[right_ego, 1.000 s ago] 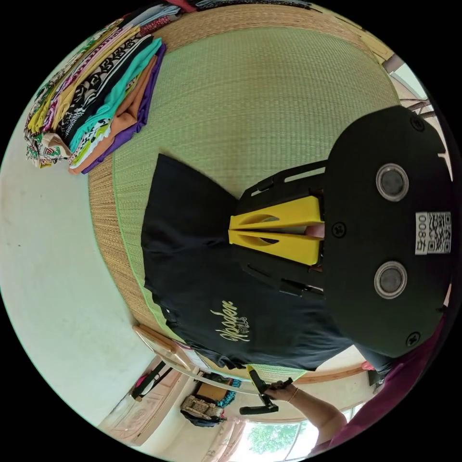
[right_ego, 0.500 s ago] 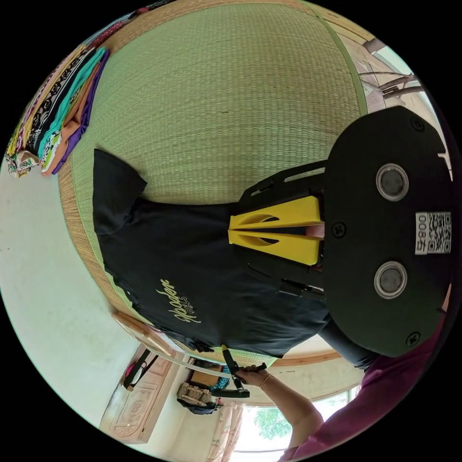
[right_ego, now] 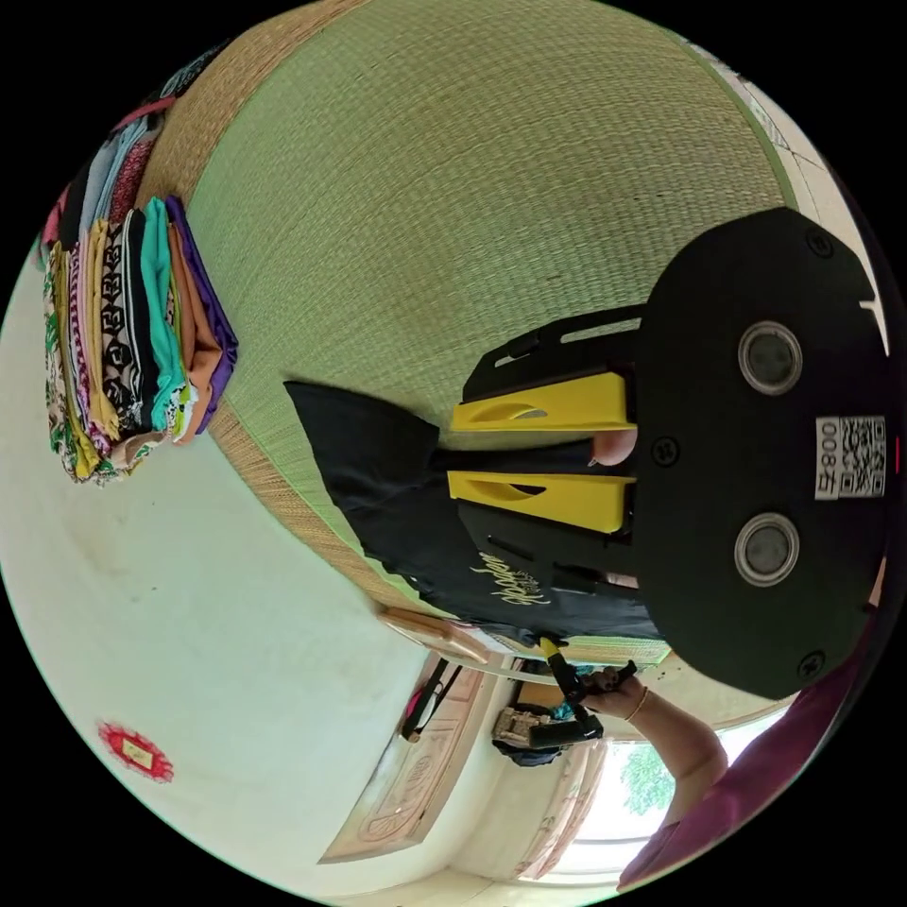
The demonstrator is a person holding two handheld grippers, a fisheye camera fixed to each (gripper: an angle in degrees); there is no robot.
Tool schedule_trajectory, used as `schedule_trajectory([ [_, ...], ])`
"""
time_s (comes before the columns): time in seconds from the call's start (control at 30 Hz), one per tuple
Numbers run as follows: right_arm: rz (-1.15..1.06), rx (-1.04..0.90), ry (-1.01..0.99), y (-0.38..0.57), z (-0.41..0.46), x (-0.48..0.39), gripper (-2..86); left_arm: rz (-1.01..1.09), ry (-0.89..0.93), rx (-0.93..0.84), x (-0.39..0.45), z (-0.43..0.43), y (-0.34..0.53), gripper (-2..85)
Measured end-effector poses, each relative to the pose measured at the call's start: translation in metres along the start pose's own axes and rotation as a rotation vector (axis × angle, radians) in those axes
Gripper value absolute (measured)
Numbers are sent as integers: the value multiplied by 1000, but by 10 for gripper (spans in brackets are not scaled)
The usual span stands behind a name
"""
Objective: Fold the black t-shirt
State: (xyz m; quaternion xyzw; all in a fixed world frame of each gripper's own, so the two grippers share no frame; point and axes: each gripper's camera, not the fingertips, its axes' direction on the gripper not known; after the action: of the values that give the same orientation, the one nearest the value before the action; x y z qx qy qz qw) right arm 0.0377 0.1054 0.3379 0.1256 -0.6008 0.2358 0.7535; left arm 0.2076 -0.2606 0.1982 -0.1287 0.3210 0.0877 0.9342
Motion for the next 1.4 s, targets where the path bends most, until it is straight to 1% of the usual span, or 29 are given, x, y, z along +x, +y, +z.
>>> schedule_trajectory([
  [0.1, 62, 42, -45, -4, 4, 20, 74, 76, 41, -34, 22, 48, -28, 46],
  [0.27, 128, 26, -96, -2, 18, 46, 71, 153, 90, -83, 48, 123, -57, 51],
  [0.4, 113, 40, -94, 2, 19, 54, 48, 201, 131, -112, 66, 168, -69, 55],
  [0.5, 103, 44, -97, 6, 19, 61, 29, 284, 147, -120, 90, 201, -91, 63],
  [0.63, 108, 46, -140, 10, 18, 73, 15, 428, 177, -134, 139, 262, -147, 71],
  [0.77, 117, 44, -174, 13, 19, 84, 6, 585, 125, -143, 198, 329, -206, 78],
  [0.97, 125, 52, -197, 16, 20, 93, 2, 698, 70, -199, 260, 417, -263, 88],
  [1.0, 125, 53, -198, 16, 21, 94, 2, 706, 64, -204, 264, 425, -266, 89],
  [1.17, 131, 57, -215, 19, 22, 99, 2, 775, -93, -282, 290, 489, -267, 81],
  [1.23, 133, 58, -218, 20, 23, 100, 1, 791, -132, -249, 291, 494, -262, 70],
  [1.4, 133, 63, -219, 24, 25, 100, 1, 742, -86, -211, 275, 494, -261, 33],
])
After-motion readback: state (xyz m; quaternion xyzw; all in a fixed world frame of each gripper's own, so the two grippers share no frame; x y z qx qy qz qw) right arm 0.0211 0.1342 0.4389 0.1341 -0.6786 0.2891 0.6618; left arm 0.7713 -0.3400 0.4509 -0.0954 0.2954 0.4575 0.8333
